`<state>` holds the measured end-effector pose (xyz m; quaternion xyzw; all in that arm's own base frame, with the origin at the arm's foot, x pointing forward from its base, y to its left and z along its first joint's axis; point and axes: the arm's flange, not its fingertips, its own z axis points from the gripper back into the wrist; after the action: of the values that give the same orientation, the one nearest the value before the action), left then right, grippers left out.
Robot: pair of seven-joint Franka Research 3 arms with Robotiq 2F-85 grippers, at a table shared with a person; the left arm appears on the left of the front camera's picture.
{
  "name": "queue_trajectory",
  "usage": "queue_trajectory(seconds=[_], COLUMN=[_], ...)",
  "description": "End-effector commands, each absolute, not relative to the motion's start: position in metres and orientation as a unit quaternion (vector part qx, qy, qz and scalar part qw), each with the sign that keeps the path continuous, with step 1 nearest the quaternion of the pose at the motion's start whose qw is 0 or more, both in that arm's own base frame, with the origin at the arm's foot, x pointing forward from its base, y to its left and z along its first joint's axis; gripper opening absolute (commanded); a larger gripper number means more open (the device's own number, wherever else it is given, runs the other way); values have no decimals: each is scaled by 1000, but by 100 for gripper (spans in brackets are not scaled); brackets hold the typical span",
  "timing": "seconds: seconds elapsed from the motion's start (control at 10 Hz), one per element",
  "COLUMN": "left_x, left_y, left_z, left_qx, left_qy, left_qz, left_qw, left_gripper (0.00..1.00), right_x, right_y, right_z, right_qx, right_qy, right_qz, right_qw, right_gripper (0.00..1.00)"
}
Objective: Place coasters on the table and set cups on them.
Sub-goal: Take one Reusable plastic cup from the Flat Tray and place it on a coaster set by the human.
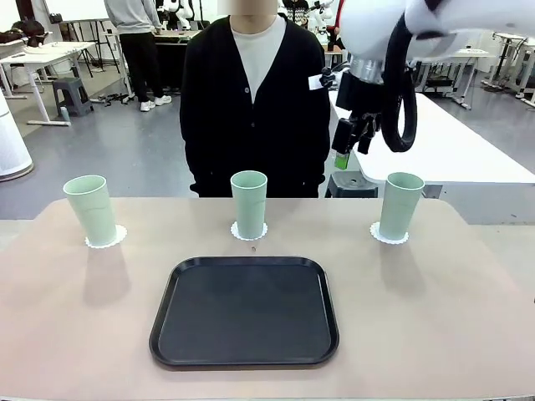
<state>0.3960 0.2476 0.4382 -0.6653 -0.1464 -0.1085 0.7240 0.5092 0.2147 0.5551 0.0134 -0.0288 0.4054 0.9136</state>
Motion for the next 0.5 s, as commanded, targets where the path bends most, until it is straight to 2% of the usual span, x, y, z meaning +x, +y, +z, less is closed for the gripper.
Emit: queue_trajectory(seconds=[0.0,0.1,0.2,0.4], left_x=[395,395,395,395], left_y=[249,249,249,249], left_z=[440,440,440,440], left_qx=[-663,-663,-663,-663], left_qy=[-150,-150,-150,-150], left_qz=[-109,-109,-109,-109], left_qw=[725,725,725,725], left_gripper=[100,100,100,100], right_x=[503,498,496,496], right_y=[230,226,227,227], right_z=[573,577,567,567], right_qx=[34,72,16,16], right_qy=[-15,-17,-12,-12], right_qz=[414,427,408,408], right_qw=[910,901,913,913], right_gripper=[100,100,100,100])
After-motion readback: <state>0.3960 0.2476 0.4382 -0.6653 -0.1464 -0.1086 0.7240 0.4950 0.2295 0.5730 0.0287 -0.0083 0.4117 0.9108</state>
